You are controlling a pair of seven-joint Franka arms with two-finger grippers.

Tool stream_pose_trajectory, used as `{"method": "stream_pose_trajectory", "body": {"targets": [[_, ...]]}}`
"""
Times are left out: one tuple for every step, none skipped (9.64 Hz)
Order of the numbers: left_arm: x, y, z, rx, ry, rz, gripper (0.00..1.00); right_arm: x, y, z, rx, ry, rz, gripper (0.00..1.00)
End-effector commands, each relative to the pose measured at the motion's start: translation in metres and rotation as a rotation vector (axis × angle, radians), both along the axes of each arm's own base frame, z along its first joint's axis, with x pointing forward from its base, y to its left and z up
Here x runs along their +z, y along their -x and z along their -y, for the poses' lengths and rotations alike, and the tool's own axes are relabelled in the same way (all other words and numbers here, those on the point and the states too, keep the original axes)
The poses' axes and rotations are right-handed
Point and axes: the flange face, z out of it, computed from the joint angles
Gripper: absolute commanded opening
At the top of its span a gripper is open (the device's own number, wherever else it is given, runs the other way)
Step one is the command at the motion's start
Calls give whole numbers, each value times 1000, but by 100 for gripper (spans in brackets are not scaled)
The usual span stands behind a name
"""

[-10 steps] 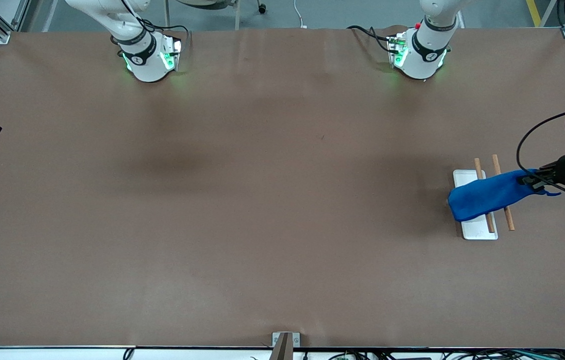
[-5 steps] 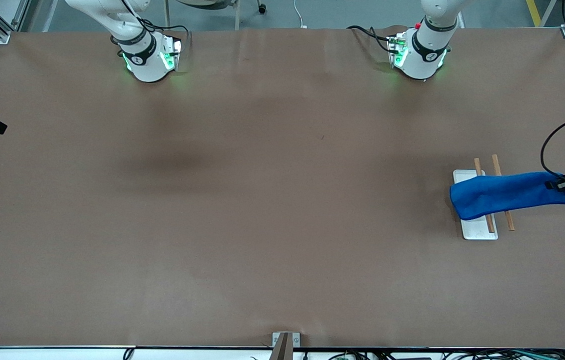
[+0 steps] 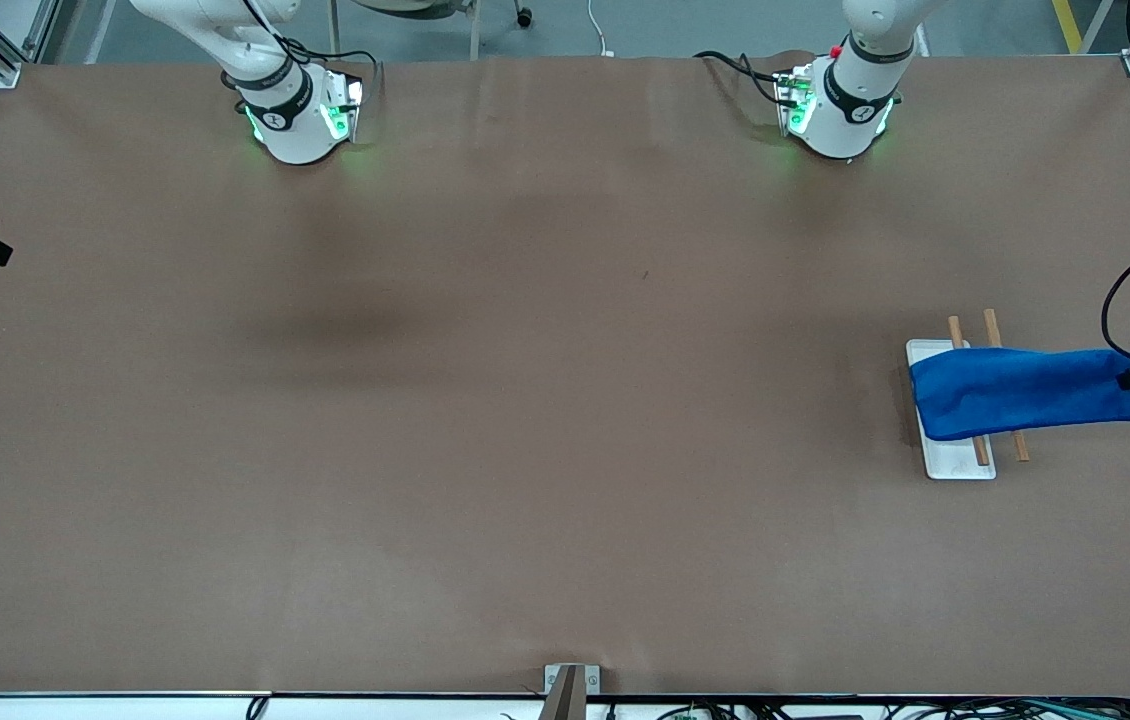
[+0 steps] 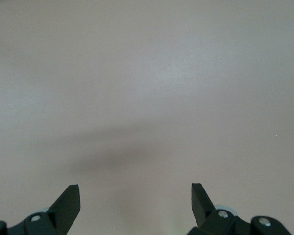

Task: Right arm passes towel to left arm to hang
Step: 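Drape the towel over the wooden dowels with the left gripper, then open the left gripper and release the towel on the rack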

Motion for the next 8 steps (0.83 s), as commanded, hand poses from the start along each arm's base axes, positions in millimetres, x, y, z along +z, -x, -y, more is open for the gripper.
{"method": "stream_pose_trajectory", "body": {"targets": [[-31, -4, -13, -17, 16, -16, 22, 3, 0, 1, 1, 16, -4, 100], [-31, -4, -11, -21, 17, -17, 58, 2, 0, 0, -14, 15, -7, 100], [-30, -3, -12, -23, 18, -17, 100, 2, 0, 0, -20, 11, -7, 100], [-20, -7, -13, -15, 22, 0, 100, 2, 0, 2, -26, 7, -7, 100], [1, -16, -6, -21, 13, 26, 100, 2, 0, 3, -27, 7, -7, 100], [19, -18, 7, -35, 19, -6, 100, 2, 0, 2, -24, 7, -7, 100], [40, -22, 28, -52, 33, -22, 100, 2, 0, 3, -27, 6, -6, 100], [68, -23, 45, -41, 21, 3, 100, 1, 0, 3, -27, 6, -8, 100]]}}
